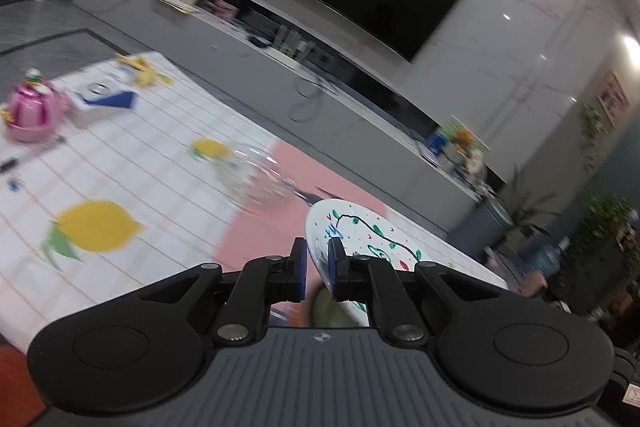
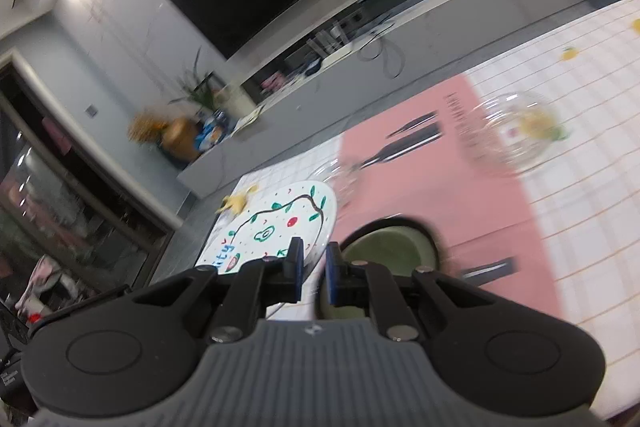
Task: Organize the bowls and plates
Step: 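Lift the white plate with both grippers and lower it beside the bowl stack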
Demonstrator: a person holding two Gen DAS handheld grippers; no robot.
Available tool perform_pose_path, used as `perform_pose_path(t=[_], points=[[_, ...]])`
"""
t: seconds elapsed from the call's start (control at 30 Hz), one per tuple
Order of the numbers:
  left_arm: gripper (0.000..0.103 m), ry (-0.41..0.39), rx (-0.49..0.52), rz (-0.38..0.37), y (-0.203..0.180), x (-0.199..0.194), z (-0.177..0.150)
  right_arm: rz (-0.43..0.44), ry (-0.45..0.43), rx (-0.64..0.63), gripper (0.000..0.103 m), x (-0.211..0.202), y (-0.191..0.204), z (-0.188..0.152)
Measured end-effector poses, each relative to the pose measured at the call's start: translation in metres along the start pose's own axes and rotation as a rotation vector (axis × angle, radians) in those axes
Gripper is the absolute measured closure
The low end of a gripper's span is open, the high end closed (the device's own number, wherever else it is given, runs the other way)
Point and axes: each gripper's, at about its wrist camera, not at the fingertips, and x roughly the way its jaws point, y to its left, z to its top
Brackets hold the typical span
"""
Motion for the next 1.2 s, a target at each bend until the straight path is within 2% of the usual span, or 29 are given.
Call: perform_pose_path(t=[0.3,0.53,0.83,1.2], points=[[0.091,0.101,0.081,-0.104,-0.06,0.032,-0.039,-0.093,-0.084,0.047,0.094,-0.06,-0.068,0.018],[0.09,0.177,0.145,-0.13,-0.093,0.056,-0.071,-0.144,-0.105,0.116,0.094,-0.085,-0.119,0.019],[0.09,0.258,0.169,-0.092,-0.099,0.08,-0.113,-0.212,-0.06,0.206,0.094,-0.078,-0.176,0.004],[0.088,0.337,0.15,-0.015,-0.083,0.102,-0.145,-0.284,0.013,0.225,0.094,-0.05,-0.201,-0.015]])
